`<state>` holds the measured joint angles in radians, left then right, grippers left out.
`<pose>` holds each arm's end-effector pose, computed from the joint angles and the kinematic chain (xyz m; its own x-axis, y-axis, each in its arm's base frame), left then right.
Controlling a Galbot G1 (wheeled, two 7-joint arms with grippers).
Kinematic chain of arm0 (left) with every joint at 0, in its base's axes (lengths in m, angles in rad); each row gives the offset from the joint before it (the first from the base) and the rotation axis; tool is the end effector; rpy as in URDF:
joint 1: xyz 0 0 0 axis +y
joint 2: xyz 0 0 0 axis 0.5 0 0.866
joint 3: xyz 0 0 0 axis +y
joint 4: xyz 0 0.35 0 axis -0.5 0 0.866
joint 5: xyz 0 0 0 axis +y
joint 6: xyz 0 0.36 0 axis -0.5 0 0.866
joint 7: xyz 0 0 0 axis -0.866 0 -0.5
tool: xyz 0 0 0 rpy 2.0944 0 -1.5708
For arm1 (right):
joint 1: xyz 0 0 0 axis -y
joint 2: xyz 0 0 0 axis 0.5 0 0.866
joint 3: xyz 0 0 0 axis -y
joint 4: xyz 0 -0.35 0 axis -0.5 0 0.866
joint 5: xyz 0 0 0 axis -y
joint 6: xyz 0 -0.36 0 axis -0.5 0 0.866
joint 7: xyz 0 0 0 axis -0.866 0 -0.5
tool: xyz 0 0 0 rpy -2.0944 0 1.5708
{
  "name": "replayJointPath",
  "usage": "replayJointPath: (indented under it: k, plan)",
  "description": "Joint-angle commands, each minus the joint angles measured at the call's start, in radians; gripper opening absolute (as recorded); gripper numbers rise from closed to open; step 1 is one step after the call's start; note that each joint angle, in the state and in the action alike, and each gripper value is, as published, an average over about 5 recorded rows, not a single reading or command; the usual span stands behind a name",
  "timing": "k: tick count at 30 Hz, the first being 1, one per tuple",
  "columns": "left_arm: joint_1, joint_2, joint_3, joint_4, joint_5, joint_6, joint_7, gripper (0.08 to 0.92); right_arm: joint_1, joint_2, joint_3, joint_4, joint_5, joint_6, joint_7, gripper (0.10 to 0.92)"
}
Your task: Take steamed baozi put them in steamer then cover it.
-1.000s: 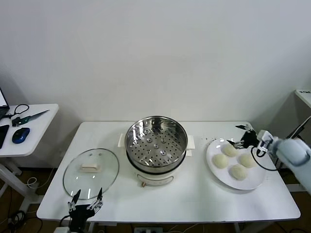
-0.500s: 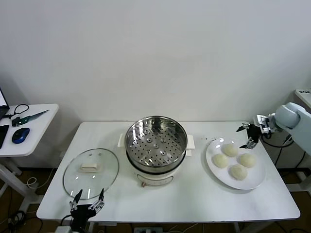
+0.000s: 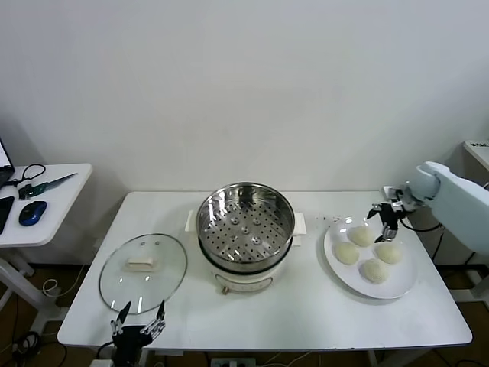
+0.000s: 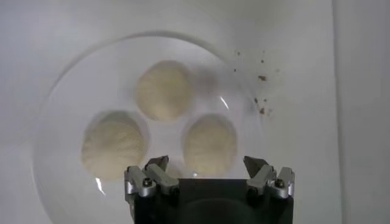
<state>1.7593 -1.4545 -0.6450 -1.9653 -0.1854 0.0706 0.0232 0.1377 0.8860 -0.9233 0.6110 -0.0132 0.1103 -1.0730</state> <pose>0.1154 0.0645 -0.3712 -0.9296 -0.0410 0.3662 -0.0512 0.9985 -0.0182 0.5925 -0.2491 -0.2131 -0.1894 -0.0882 0.9779 -0.9819 0.0107 -0.1892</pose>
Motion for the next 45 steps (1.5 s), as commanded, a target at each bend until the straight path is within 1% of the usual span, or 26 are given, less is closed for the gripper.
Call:
replayJointPath:
  k: [1, 6, 14, 17, 25, 32, 35, 38, 42, 45]
  plan:
    - [0.004, -0.001, 0.005, 0.012, 0.005, -0.006, -0.001, 0.823, -0.03, 0.087, 0.046, -0.134, -0.093, 0.03, 0.011, 0.823]
    - [0.003, -0.002, 0.006, 0.019, 0.006, -0.011, -0.002, 0.823, -0.038, 0.107, 0.069, -0.161, -0.112, 0.033, 0.027, 0.823]
    - [0.005, -0.001, 0.006, 0.022, 0.007, -0.011, -0.003, 0.823, -0.058, 0.109, 0.087, -0.153, -0.11, 0.021, 0.024, 0.817]
    - [0.003, -0.001, 0.006, 0.023, 0.007, -0.011, -0.004, 0.823, -0.06, 0.12, 0.102, -0.16, -0.109, 0.022, 0.03, 0.797]
    - [0.006, -0.002, 0.003, 0.02, 0.008, -0.011, -0.006, 0.823, -0.048, 0.122, 0.08, -0.162, -0.114, 0.018, 0.012, 0.696]
    - [0.005, -0.005, 0.006, 0.019, 0.01, -0.009, -0.007, 0.823, 0.002, 0.099, 0.024, -0.118, -0.067, 0.017, 0.0, 0.671]
    - [0.004, -0.007, 0.007, 0.018, 0.011, -0.008, -0.007, 0.823, 0.077, 0.063, -0.054, -0.034, -0.013, 0.02, -0.011, 0.67]
    - [0.003, -0.006, 0.008, 0.018, 0.011, -0.007, -0.007, 0.823, 0.229, 0.016, -0.197, 0.125, 0.061, 0.038, -0.018, 0.67]
    - [0.0, -0.002, 0.011, 0.018, 0.017, -0.005, -0.007, 0.823, 0.522, -0.002, -0.416, 0.341, 0.138, 0.121, -0.021, 0.67]
    - [-0.002, 0.001, 0.015, 0.014, 0.022, -0.002, -0.007, 0.823, 0.732, 0.031, -0.532, 0.502, 0.237, 0.216, -0.03, 0.67]
